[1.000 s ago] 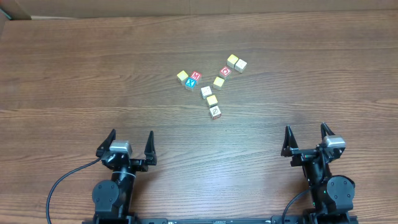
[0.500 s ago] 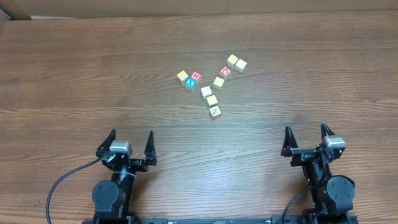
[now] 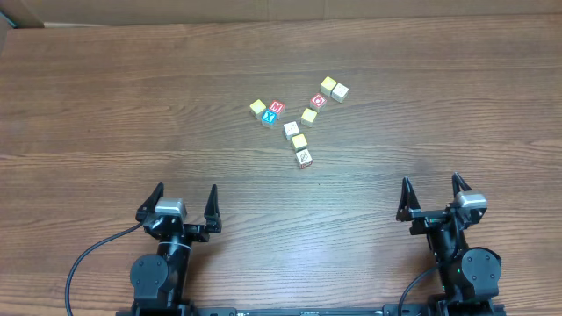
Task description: Flip 3 blocks
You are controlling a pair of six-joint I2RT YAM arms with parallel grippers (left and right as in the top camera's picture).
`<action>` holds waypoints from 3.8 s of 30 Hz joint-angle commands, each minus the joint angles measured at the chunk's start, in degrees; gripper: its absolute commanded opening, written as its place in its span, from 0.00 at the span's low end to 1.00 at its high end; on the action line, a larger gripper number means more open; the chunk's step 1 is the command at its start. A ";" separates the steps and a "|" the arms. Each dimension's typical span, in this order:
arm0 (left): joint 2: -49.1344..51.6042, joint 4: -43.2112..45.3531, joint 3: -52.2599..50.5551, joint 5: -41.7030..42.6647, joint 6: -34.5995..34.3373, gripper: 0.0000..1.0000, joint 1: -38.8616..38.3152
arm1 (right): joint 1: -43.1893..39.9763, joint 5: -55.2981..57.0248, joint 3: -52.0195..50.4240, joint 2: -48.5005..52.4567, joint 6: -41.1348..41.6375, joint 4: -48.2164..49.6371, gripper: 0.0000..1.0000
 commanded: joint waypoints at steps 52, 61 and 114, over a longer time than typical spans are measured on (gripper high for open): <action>73.81 -44.35 61.02 33.38 -6.54 1.00 0.50 | 0.28 -32.37 63.49 70.66 12.72 -73.40 1.00; 76.06 -49.70 61.00 25.57 -14.84 0.64 -2.82 | 0.28 -30.47 63.49 70.64 12.68 -74.44 1.00; 126.33 -55.45 100.43 7.08 -34.51 0.44 -29.29 | 0.28 -20.17 67.91 58.25 12.90 -89.02 1.00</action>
